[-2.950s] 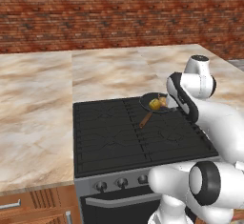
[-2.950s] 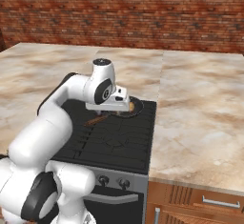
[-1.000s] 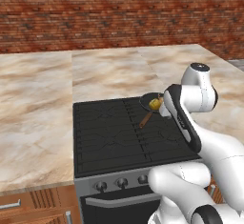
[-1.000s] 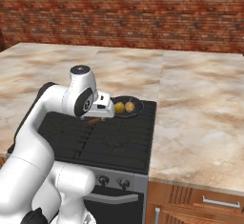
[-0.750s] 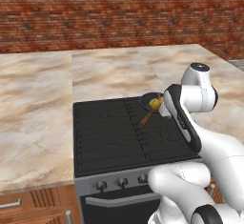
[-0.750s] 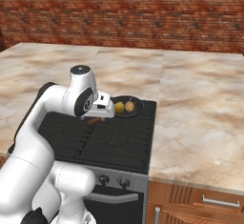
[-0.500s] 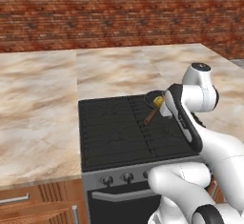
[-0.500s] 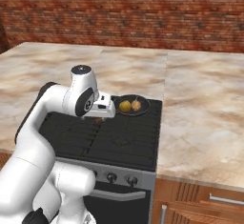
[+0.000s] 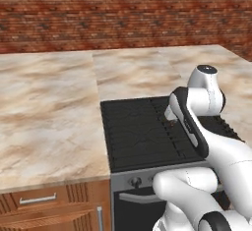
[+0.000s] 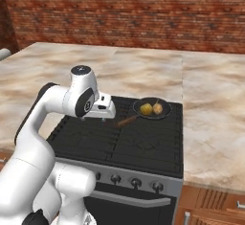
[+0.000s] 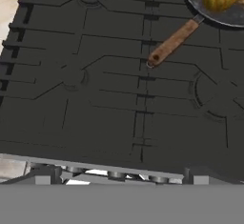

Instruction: Put the onion and squash in the pan. Then turn on the rear right burner and set the heat to medium.

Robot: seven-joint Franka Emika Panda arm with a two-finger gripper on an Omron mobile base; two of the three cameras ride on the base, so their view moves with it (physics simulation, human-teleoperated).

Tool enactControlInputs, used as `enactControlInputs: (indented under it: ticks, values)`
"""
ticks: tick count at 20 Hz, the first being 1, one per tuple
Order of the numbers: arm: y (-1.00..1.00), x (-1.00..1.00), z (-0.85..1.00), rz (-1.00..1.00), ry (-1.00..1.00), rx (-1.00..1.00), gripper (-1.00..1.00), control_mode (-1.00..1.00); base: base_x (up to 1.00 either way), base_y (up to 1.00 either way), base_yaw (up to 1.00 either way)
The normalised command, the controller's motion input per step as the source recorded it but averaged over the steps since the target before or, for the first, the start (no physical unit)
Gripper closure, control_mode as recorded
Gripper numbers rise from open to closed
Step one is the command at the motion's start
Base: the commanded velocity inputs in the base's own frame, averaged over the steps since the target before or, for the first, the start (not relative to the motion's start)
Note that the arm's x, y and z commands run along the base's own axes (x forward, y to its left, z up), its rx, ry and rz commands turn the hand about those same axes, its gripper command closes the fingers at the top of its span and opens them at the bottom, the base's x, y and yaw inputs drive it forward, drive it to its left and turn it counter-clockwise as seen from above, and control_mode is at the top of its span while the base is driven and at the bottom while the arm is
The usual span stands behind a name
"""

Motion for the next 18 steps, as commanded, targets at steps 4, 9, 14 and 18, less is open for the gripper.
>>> enactControlInputs:
  ticks: [4, 9, 14, 18]
  values:
    - [0.00, 0.00, 0.00, 0.00, 0.00, 0.00, -1.00, 1.00, 0.21, 0.12, 0.02]
    - [0.00, 0.00, 0.00, 0.00, 0.00, 0.00, -1.00, 1.00, 0.27, 0.02, 0.00]
    - [0.00, 0.00, 0.00, 0.00, 0.00, 0.00, -1.00, 1.00, 0.42, 0.00, 0.00]
    - [0.00, 0.00, 0.00, 0.00, 0.01, 0.00, -1.00, -1.00, 0.09, 0.00, -0.02]
